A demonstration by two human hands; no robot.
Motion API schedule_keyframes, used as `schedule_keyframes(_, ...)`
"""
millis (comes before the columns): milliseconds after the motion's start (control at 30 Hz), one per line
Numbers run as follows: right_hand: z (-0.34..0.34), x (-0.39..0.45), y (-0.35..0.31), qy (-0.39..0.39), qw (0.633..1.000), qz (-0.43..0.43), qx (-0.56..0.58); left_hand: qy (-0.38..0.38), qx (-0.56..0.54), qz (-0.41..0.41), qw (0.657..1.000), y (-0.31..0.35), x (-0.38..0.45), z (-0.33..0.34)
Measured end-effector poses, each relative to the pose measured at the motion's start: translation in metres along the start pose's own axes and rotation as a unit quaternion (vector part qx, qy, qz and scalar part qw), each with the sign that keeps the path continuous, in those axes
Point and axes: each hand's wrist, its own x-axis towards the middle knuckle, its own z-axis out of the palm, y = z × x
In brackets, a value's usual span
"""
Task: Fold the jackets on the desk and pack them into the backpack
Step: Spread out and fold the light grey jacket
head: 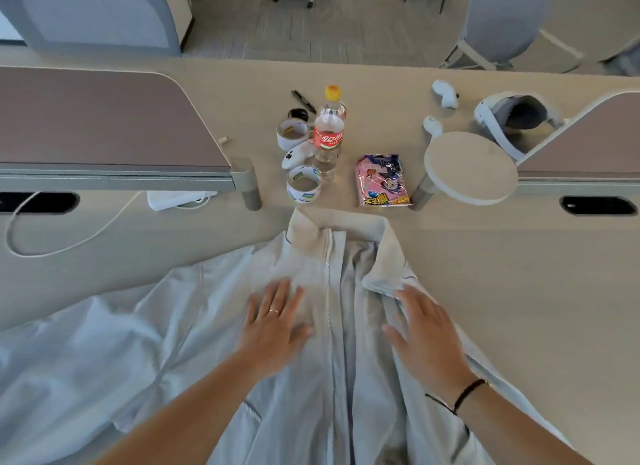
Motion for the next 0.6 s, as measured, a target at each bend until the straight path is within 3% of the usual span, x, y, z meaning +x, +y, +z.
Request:
schedule_keyframes(167,0.068,-0.052,-0.085,-0.16,0.983,-0.071,0.057,0.061,-0.045,-0.052,0.996,-0.011,-0.064,0.016)
schedule_keyframes(267,0.11,-0.08,-0.132,-0.188,0.98,-0.059,0.033,0.059,-0.017,-0.102,0.993,-0.033,-0.113,0.046)
schedule_keyframes(400,0.135,-0.095,-0.141,-0.152,0.986,-0.071,0.005,0.04,-0.003,-0.133,0.99,-0.047,-0.144,0.067)
schedule_keyframes(600,0.136,-0.07,-0.117,-0.109,0.988,-0.096,-0.054,0.037,-0.015,-0.139,0.989,-0.038,-0.111,0.063)
